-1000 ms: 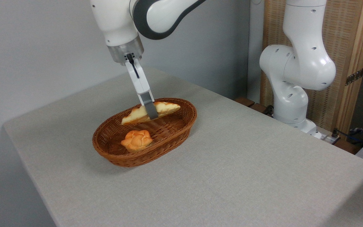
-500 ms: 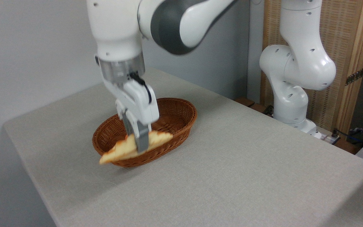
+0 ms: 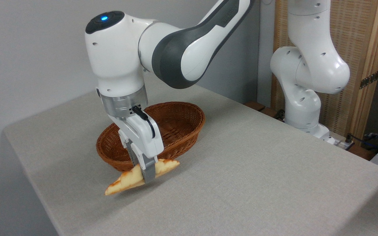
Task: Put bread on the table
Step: 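Lower the braided roll onto the table and open the gripper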
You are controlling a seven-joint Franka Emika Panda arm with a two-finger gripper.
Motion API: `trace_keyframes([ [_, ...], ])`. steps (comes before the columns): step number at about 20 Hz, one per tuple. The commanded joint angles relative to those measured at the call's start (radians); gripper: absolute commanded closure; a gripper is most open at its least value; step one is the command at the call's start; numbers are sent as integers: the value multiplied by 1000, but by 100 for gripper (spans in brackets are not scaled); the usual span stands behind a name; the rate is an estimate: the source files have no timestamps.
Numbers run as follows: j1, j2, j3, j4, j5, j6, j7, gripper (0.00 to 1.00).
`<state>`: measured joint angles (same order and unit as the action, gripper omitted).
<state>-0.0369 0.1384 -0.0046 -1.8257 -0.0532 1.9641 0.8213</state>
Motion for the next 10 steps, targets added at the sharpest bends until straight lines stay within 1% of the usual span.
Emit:
trace_keyframes([
  [1, -6, 7, 12, 6, 67, 2, 9, 1],
  [2, -6, 7, 12, 6, 81, 2, 9, 0],
  [6, -5, 4, 14, 6, 82, 2, 9, 0],
  [8, -6, 1, 35, 9, 85, 1, 15, 0],
  [10, -5, -5, 43, 11, 84, 1, 62, 0],
])
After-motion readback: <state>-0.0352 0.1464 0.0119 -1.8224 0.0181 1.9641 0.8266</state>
